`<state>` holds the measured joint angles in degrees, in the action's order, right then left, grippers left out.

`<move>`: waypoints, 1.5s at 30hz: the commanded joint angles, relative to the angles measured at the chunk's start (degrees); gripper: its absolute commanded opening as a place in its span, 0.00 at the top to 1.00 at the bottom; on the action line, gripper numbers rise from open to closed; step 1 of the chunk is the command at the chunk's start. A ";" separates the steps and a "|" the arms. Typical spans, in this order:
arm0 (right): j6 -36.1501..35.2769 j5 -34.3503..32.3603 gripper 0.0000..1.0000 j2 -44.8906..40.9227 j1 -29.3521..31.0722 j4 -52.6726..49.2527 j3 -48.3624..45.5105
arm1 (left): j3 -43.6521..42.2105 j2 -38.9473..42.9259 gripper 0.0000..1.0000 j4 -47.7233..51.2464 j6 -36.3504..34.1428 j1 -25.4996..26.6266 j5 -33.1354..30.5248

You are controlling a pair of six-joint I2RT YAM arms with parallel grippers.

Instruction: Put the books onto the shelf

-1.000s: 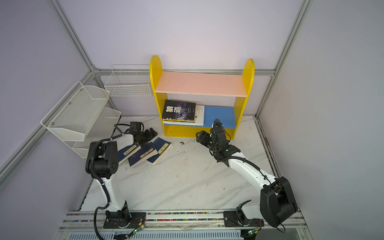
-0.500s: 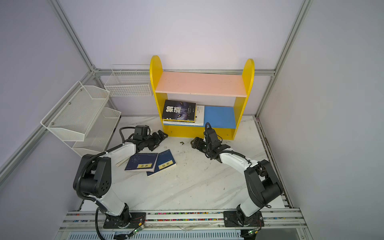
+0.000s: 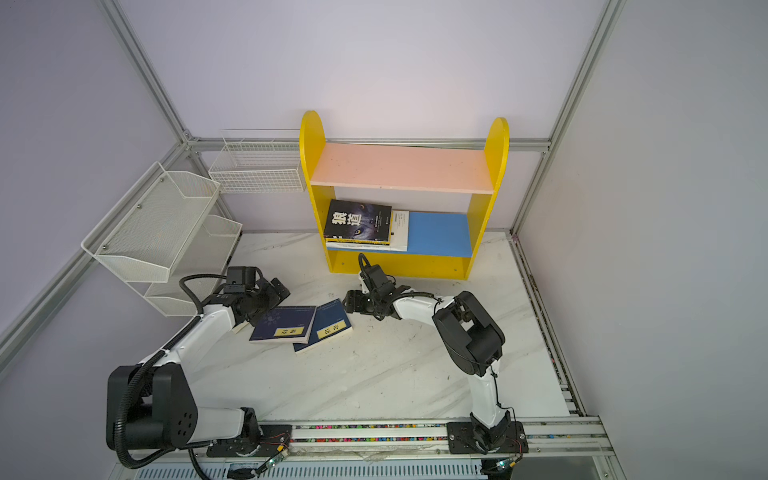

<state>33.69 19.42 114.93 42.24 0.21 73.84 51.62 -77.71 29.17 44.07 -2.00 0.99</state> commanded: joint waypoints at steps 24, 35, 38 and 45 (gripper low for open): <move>-2.14 -0.85 0.41 6.58 3.11 -6.94 4.56 | -11.09 -2.75 0.00 -12.27 -10.00 -11.72 11.62; -1.46 -1.23 0.44 6.98 2.76 -8.16 4.57 | -15.23 -5.38 0.02 -14.50 -6.19 -4.68 16.85; -1.35 -1.62 0.45 6.08 2.13 -7.96 3.32 | -17.10 -4.59 0.02 -15.43 -3.97 -0.81 16.68; -1.79 -1.68 0.46 3.62 0.00 -7.59 0.05 | -19.28 -0.74 0.02 -17.25 0.74 3.53 16.01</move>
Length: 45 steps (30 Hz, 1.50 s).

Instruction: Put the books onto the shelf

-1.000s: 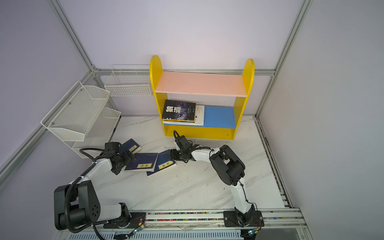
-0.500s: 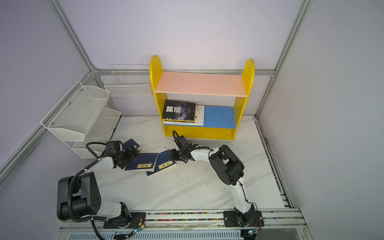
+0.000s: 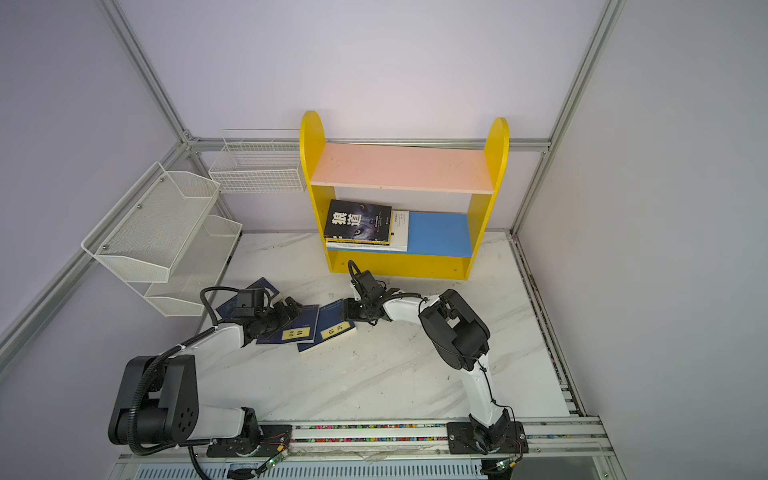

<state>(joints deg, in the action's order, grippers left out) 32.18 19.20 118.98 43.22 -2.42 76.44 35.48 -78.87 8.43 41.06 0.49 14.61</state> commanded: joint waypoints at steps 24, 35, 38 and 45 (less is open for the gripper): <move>0.34 -5.93 0.43 -5.49 -1.39 -6.26 -2.80 | 10.01 -4.46 0.01 11.22 -4.76 -9.19 -7.53; -0.58 -2.89 0.42 -2.06 -1.39 -5.33 -2.70 | 6.00 -3.85 0.04 10.13 -1.35 -1.41 -4.93; -0.76 -2.84 0.42 -2.41 -1.39 -5.84 -2.88 | 4.51 -2.65 0.05 8.91 1.90 4.89 -5.40; -1.33 -4.24 0.42 -6.67 -5.04 -7.90 -4.94 | 7.34 -4.32 0.05 7.21 5.62 14.81 -6.01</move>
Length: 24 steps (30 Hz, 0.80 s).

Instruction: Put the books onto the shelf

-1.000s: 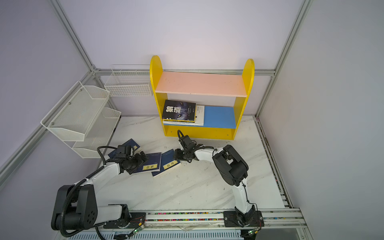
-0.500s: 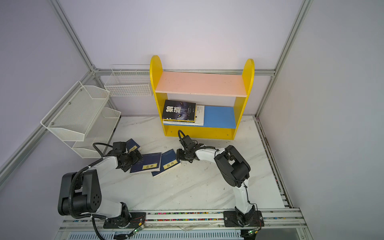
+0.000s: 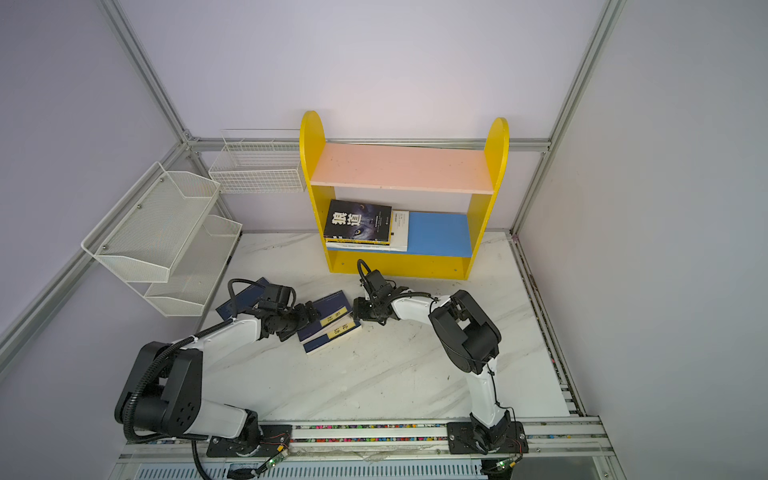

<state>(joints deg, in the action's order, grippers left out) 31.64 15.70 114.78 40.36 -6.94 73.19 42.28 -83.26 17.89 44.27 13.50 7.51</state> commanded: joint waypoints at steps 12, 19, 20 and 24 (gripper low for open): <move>-0.38 -4.19 0.41 -14.49 -10.49 -3.87 -11.77 | 16.54 -13.23 0.05 -3.74 2.21 14.45 6.85; 4.72 -4.57 0.31 -20.04 -12.31 -5.72 -12.28 | 24.35 -13.78 0.05 6.50 -0.65 16.47 2.79; 5.45 -4.08 0.30 -20.51 -12.35 -5.89 -12.43 | 25.70 -13.34 0.05 8.52 -2.16 16.43 1.59; 8.38 -1.85 0.16 -21.95 -12.33 -5.18 -14.22 | 29.63 -12.45 0.04 12.11 -8.38 15.98 -1.66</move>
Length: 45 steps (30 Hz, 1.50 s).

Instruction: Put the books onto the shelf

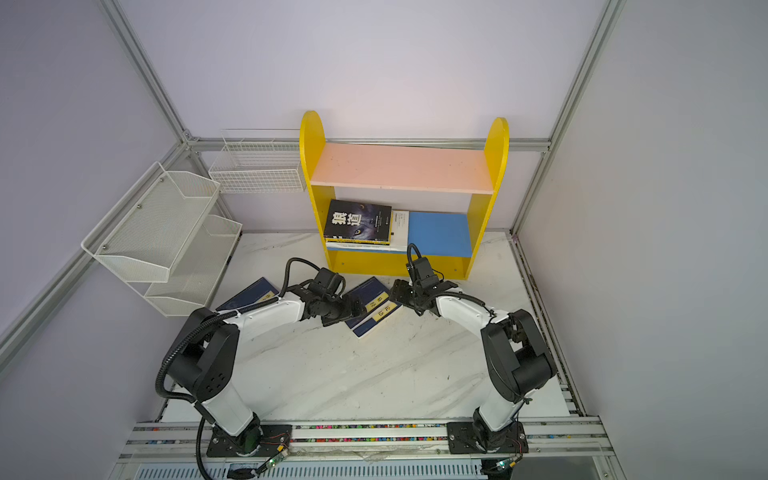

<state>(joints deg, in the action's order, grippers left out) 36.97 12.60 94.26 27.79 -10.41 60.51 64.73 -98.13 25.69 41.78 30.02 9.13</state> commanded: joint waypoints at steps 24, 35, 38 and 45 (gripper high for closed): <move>10.02 7.98 0.22 4.31 0.25 13.49 -8.89 | 14.93 -13.15 0.05 -4.38 -11.46 -9.31 8.88; 3.64 4.14 0.40 10.61 -0.71 9.41 -1.22 | -0.08 -1.58 0.07 -11.73 -1.28 -2.85 21.34; 0.87 3.41 0.41 11.71 -1.81 7.16 1.83 | -1.51 1.46 0.07 -12.17 0.16 -2.19 23.22; -2.22 4.08 0.42 12.30 -3.75 4.74 4.98 | -1.52 5.07 0.06 -8.40 0.43 -2.16 14.60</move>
<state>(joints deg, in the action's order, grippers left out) 37.01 17.28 106.08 24.49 -2.76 64.60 64.45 -94.54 16.45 41.58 28.14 27.62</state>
